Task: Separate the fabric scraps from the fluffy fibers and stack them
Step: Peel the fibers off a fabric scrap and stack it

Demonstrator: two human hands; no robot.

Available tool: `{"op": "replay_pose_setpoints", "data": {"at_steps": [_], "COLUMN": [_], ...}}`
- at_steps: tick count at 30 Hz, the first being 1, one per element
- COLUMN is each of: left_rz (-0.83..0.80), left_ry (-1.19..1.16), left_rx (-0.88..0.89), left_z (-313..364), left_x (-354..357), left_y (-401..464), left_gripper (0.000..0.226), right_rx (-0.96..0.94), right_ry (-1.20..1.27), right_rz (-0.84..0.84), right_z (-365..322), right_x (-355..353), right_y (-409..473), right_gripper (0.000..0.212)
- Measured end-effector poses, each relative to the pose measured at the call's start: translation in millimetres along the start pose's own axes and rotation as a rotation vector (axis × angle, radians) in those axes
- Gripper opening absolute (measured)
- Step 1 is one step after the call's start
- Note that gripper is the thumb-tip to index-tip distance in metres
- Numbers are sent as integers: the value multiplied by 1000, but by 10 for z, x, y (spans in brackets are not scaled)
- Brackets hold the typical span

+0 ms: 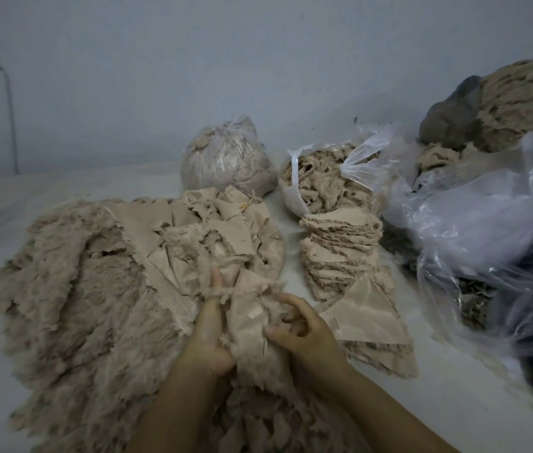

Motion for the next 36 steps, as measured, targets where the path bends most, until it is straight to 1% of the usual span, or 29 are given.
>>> {"op": "replay_pose_setpoints", "data": {"at_steps": [1, 2, 3, 4, 5, 7, 8, 10, 12, 14, 16, 18, 19, 21, 24, 25, 26, 27, 28, 30, 32, 33, 34, 35, 36], "left_rz": [-6, -19, -47, -72, -70, 25, 93, 205, 267, 385, 470, 456, 417, 326, 251, 244, 265, 298, 311, 309, 332, 360, 388, 409, 411], "left_ry": [33, 68, 108, 159, 232, 419, 477, 469, 454, 500, 446, 380, 381, 461, 614, 690, 751, 761, 702, 512, 411, 411, 439, 471, 507], "left_rx": [22, 29, 28, 16, -4, -35, -27, 44, 115, 176, 247, 299, 282, 142, -117, -164, -180, -161, -114, -28, 25, 43, 60, 84, 98], "left_z": [34, 52, 56, 47, 23, -3, 8, 60, 98, 184, 303, 404, 409, 267, -98, -168, -192, -179, -153, -117, -92, -80, -68, -40, -25], "left_x": [6, 1, 7, 10, -4, -109, -153, -214, -208, -275, -398, -435, -417, -325, -231, -214, -231, -258, -290, -286, -300, -296, -294, -284, -267], "left_y": [-8, -14, -32, -51, -70, -79, -77, -51, -28, -42, -65, -109, -109, -91, -84, -75, -69, -62, -41, 0, 39, 41, 39, 31, 28], "left_gripper": [90, 87, 84, 81, 73, 54, 51, 49, 40, 34, 37, 38, 39, 51, 96, 104, 103, 95, 82, 61, 48, 45, 45, 48, 55], "right_rx": [-68, -137, -193, -222, -241, -274, -280, -248, -176, -122, -74, -5, 32, 63, 21, -1, -22, -42, -64, -70, -27, -6, 5, 13, 13], "right_ry": [-104, -164, -191, -170, -139, -103, -100, -68, -61, -58, 51, 256, 336, 397, 396, 351, 285, 228, 190, 169, 171, 169, 153, 138, 140], "right_rz": [38, 75, 111, 137, 153, 147, 142, 109, 40, 4, 48, 82, 86, 83, 72, 80, 102, 128, 157, 198, 171, 126, 80, 53, 50], "right_z": [-113, -222, -296, -322, -361, -427, -440, -411, -330, -248, -185, -77, -31, 6, -52, -92, -124, -163, -181, -173, -117, -95, -75, -62, -41], "right_x": [-62, -123, -189, -253, -303, -338, -335, -312, -243, -208, -290, -373, -389, -375, -275, -258, -267, -282, -313, -372, -354, -295, -232, -181, -156], "right_y": [-6, -12, -20, -24, -30, -27, -32, -32, -20, -32, -59, -80, -85, -79, -43, -42, -46, -55, -60, -66, -69, -69, -70, -75, -71], "right_gripper": [24, 12, 23, 36, 43, 44, 41, 36, 27, 20, 20, 25, 26, 24, 23, 26, 31, 35, 35, 30, 21, 21, 26, 28, 23]}}
Point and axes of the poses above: each hand's wrist, its own y-axis towards the middle knuckle, its own x-axis out of the palm, z = x × y, the point moved 10 cm from there along y, towards the middle knuckle, and after that the axes turned 8 degrees about -z, right-handed, at the moved point
